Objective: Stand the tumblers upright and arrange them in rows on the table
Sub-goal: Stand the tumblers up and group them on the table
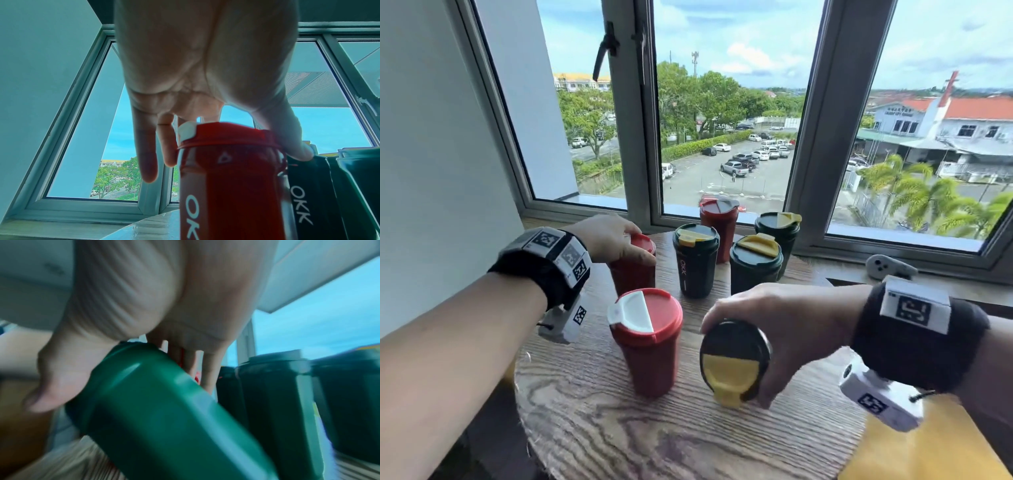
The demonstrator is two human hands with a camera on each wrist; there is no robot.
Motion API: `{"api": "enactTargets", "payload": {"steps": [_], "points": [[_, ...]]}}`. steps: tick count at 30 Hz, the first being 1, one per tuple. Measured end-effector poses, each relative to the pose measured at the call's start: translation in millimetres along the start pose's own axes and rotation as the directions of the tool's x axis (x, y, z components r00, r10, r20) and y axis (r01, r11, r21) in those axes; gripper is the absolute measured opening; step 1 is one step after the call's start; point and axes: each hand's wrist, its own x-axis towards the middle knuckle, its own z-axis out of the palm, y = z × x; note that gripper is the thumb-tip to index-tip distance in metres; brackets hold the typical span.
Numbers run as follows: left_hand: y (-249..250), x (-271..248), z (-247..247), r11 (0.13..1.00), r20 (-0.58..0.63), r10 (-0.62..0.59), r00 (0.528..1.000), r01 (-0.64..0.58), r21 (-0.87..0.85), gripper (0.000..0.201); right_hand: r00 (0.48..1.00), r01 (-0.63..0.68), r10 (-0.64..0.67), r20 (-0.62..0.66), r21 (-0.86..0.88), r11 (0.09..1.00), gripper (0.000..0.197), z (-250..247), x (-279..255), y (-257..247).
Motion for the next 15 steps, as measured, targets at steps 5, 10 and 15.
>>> {"api": "enactTargets", "payload": {"steps": [5, 10, 15], "points": [[-1, 0, -1, 1.0, -0.001, -0.001, 1.0, 0.001, 0.013, 0.077, 0.975, -0.005, 0.061, -0.215, 0.249, 0.968, 0.089, -1, 8, 24], [-2, 0, -2, 1.0, 0.006, 0.004, 1.0, -0.004, 0.026, 0.078, 0.95, -0.038, 0.152, -0.272, 0.383, 0.923, 0.087, 12, 19, 32], [-5, 1, -1, 0.999, 0.003, 0.019, 1.0, -0.019, 0.027, 0.077, 0.944, -0.06, 0.202, -0.262, 0.465, 0.883, 0.088, 17, 23, 38]]}}
